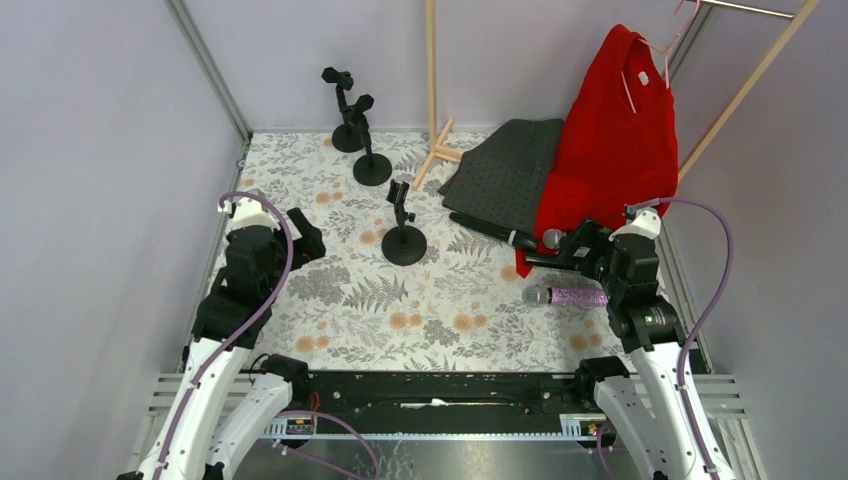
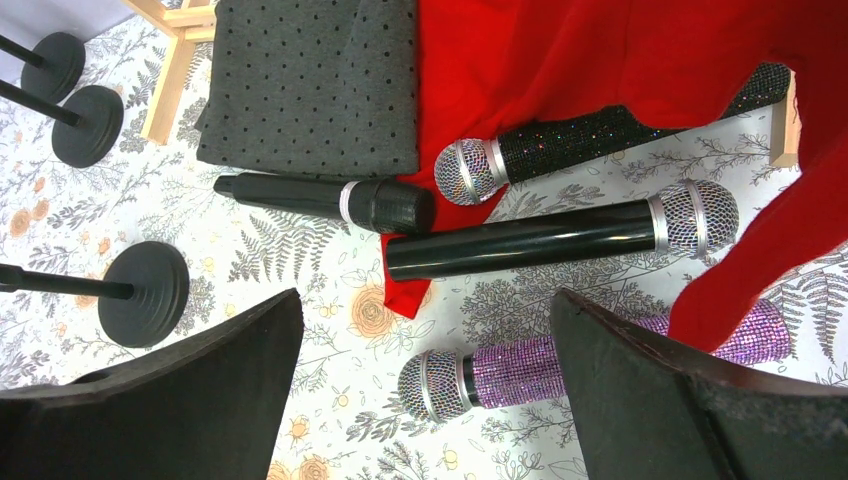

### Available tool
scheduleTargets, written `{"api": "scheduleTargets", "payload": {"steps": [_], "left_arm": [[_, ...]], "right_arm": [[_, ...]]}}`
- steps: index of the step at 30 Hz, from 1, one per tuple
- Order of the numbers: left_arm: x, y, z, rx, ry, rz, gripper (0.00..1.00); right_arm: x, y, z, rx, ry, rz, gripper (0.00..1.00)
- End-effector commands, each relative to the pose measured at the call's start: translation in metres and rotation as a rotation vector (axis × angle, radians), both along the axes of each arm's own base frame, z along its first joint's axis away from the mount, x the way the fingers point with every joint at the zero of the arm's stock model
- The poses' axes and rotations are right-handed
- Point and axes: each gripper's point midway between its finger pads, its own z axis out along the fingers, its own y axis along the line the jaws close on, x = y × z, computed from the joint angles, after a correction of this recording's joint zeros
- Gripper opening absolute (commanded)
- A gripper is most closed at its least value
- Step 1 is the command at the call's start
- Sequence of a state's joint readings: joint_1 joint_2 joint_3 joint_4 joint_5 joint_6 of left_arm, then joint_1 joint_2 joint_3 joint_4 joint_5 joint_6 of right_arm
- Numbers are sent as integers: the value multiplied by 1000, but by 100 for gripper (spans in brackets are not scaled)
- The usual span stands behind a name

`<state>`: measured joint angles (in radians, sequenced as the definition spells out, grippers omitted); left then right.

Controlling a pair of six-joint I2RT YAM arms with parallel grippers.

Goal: Attach the microphones to the stand

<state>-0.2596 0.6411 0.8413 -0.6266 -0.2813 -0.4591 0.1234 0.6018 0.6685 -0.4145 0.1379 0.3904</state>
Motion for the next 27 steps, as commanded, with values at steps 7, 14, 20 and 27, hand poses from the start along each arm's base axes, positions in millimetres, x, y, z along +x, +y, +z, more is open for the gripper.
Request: {"api": "scheduleTargets", "payload": {"steps": [7,14,20,27], "left_arm": [[4,3,21,-25,-88,10,99],[4,9,16,-15,-70,43,99],[-2,-8,36,-54,-187,-66,99],[7,-25,29,-127,-280,-128,99]], "right_arm": [[4,-1,1,6,-7,-12,100],[5,-2,-3,16,-2,-31,100],[3,-6,-8,15,18,-60,100],[5,4,-13,28,23,5,100]]}}
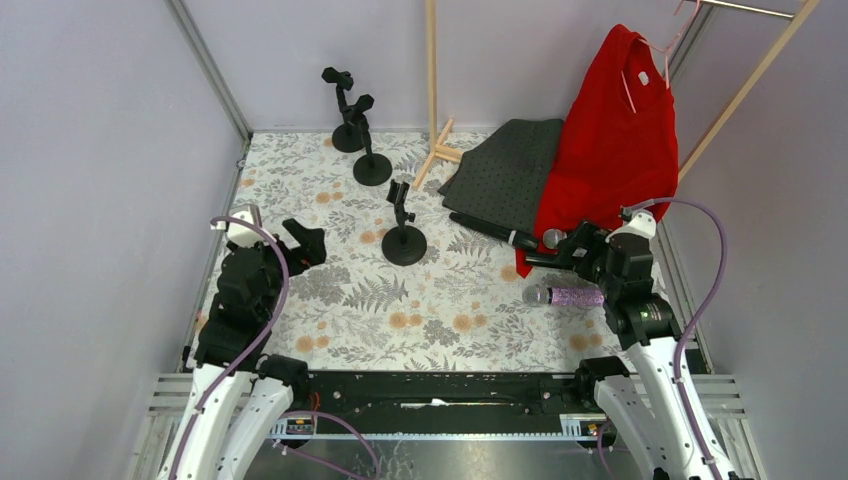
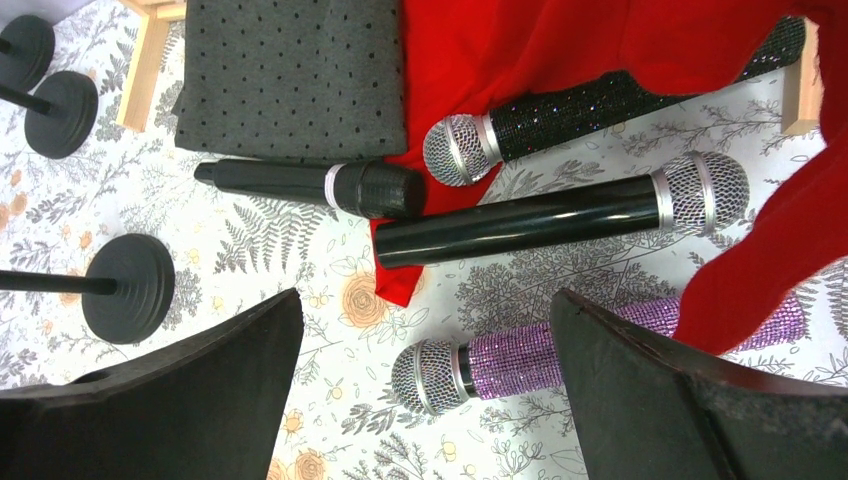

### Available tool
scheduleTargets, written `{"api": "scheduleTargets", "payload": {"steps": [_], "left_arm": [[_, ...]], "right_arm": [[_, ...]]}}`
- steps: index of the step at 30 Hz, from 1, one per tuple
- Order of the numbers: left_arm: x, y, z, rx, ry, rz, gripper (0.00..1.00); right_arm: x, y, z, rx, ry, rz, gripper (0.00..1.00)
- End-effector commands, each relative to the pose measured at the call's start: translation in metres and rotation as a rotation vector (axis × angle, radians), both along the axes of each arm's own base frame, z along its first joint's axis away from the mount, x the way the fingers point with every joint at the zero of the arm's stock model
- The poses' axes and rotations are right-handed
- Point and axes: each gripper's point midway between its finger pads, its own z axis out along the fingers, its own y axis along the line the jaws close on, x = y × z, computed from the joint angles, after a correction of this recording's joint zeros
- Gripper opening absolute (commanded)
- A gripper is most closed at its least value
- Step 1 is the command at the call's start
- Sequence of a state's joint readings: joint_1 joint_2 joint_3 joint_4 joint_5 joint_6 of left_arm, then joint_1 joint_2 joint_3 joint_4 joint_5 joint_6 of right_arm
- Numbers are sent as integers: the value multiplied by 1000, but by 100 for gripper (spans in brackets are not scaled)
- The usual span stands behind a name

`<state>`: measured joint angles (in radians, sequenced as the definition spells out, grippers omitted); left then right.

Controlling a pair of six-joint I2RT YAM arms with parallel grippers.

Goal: Attach the microphones to the stand

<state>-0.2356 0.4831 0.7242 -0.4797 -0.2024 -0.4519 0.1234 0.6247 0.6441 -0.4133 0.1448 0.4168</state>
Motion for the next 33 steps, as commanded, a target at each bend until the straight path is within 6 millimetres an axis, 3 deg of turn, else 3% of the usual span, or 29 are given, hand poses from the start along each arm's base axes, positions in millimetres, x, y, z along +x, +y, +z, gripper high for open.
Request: {"api": "scheduleTargets", "payload": {"steps": [1,5,8,17,23,29,33], "left_arm": [[14,-23,15,-83,-110,-96,99],[16,-54,29,-155,-133,-245,99],[20,-65,28,-169,-147,-305,99],[25,-99,-10,-195,-92,-430,99],[34,-109,-34,-230,-46,-425,99],[46,-113,-44,-265,-13,-405,99],[47,-124,-46,-240,-63,-483,99]], "right_arm": [[4,7,3,19,-25,40,100],[5,12,3,27,-31,67,100],[5,14,2,31,-27,76,100],[6,16,-4,36,-8,82,100],[7,17,-10,37,17,85,100],[7,17,-11,38,17,89,100],[8,19,-14,42,29,92,100]]}}
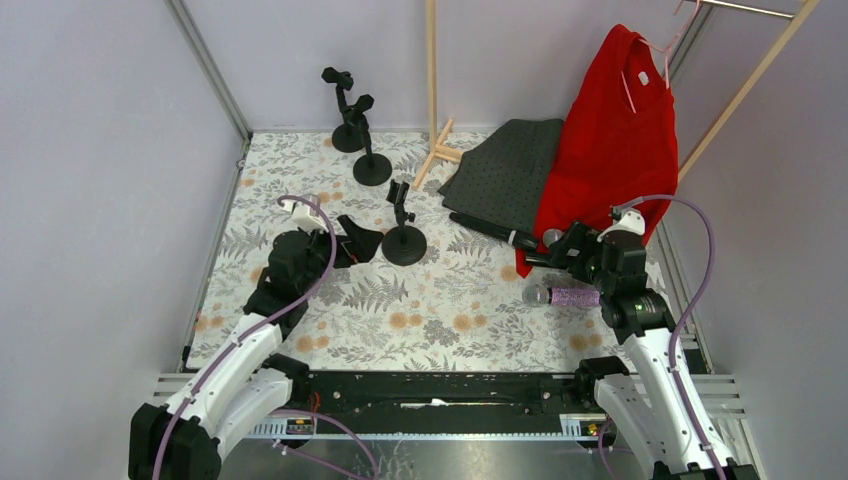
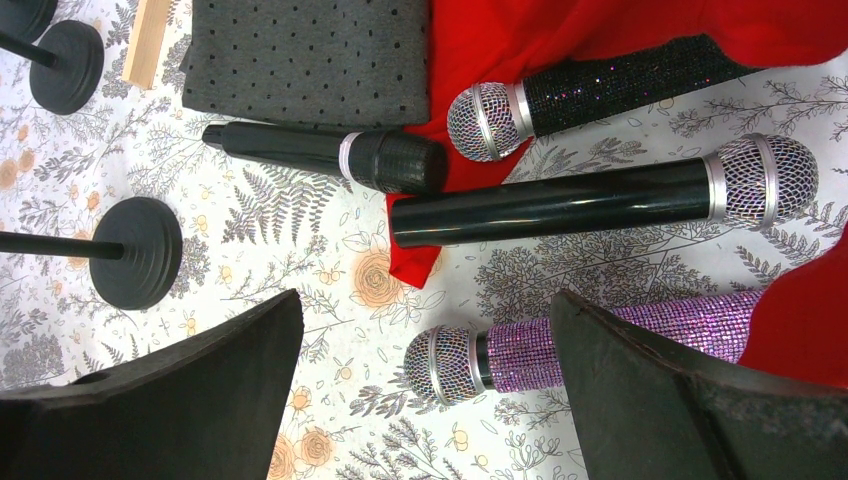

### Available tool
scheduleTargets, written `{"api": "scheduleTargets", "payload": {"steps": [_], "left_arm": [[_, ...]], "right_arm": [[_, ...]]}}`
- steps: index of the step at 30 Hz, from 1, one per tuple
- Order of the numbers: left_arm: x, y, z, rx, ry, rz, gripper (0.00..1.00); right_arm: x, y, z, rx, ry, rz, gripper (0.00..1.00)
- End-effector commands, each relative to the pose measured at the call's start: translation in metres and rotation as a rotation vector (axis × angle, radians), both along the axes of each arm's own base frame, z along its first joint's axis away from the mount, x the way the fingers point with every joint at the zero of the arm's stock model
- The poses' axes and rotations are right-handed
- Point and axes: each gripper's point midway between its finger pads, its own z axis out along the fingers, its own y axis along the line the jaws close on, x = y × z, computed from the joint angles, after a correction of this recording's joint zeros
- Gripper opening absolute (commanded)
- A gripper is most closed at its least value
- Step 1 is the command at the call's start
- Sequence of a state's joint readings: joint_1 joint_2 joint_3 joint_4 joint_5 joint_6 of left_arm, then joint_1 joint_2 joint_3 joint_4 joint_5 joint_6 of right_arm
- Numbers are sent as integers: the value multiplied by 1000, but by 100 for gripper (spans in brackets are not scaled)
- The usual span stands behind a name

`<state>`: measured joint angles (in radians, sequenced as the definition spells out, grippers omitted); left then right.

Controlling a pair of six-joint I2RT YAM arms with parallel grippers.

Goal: Attach the microphones to the stand

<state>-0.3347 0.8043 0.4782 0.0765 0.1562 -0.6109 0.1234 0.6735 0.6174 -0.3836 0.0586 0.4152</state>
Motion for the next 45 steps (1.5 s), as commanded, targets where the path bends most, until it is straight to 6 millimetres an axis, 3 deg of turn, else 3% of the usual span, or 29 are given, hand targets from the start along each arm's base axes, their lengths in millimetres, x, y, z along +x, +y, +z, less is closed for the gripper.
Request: {"api": "scheduleTargets", "payload": {"steps": [1,5,12,17,26,34,41,45], "left_arm": [[7,-15,26,-42,-177,-73,99],[11,-20,23,-3,-251,-32,99],[9,-47,18,91,-395,-11,99],[24,-54,10,125,-426,11,99],[46,-69,12,175,-491,-1,95],[63,-73,15,186,-501,40,83],[80,-80,18,209,-502,57,64],[88,-82,18,219,-501,71,62]], "right_arm": [[6,4,3,9,-20,20,100],[6,5,2,11,-15,25,100],[6,6,2,15,-15,35,100],[5,6,3,14,-14,34,100],[5,6,4,13,-18,37,100],[5,6,6,11,-25,36,100],[4,6,7,12,-26,40,100],[4,7,6,13,-25,42,100]]}}
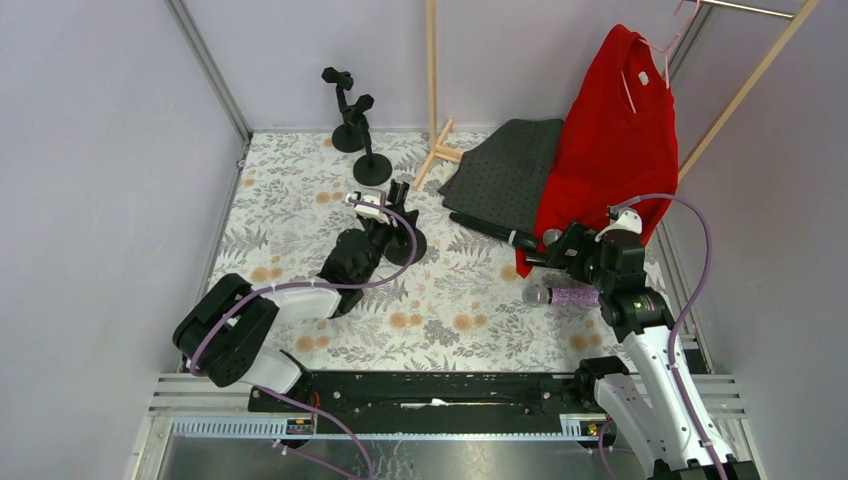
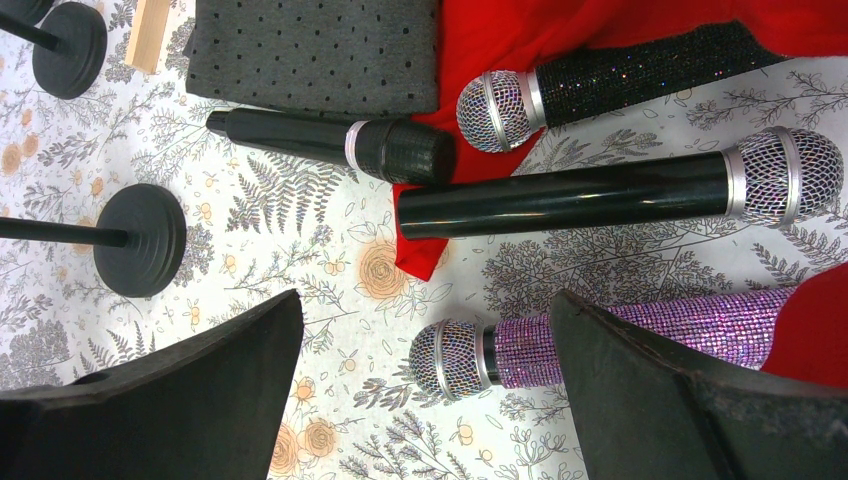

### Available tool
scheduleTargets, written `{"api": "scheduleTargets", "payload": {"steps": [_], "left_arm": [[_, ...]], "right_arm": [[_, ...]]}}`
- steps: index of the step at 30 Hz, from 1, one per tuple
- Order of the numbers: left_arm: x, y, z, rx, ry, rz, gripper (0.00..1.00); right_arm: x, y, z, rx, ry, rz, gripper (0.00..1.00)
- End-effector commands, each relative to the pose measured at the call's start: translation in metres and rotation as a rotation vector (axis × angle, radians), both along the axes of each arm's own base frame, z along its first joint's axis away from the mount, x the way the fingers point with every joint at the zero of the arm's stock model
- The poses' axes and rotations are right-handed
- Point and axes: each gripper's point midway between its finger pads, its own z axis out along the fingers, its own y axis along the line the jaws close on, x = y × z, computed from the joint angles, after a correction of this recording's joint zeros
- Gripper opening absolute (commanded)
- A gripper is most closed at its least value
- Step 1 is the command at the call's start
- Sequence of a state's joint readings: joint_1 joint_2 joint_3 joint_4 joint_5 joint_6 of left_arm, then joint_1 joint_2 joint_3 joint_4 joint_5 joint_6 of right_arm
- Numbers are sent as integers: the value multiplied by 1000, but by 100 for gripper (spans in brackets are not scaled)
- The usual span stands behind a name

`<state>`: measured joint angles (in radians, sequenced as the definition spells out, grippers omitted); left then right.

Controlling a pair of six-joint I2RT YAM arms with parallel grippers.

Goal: Attach the microphones to the stand

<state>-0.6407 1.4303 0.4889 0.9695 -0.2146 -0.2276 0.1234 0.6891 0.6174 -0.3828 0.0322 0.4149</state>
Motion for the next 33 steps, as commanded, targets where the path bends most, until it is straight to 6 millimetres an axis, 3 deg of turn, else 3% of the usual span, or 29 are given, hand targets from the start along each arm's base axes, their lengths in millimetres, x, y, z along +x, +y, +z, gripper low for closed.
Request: {"api": "scheduleTargets", "payload": {"steps": [1,7,13,19,22,27,33], "left_arm": [[15,-4,28,-37,-79,33,61],[26,-7,20,-19,-68,47,44],[33,-6,17,-17,-67,58,40],[32,-5,12,8,-56,45,15],[24,-7,10,38,-53,5,0],[2,-14,3,88,-40,-110,0],[-44,-26,1,84,-50,-316,0]], "right_arm": [[4,2,10,3,-41,19,100],[4,3,9,5,-41,24,100],[4,4,9,6,-40,26,100],[5,3,11,13,-40,18,100],[4,0,19,17,-42,-14,100],[-4,-1,18,45,-51,-34,97],[-7,-4,26,77,-88,-80,98]]}}
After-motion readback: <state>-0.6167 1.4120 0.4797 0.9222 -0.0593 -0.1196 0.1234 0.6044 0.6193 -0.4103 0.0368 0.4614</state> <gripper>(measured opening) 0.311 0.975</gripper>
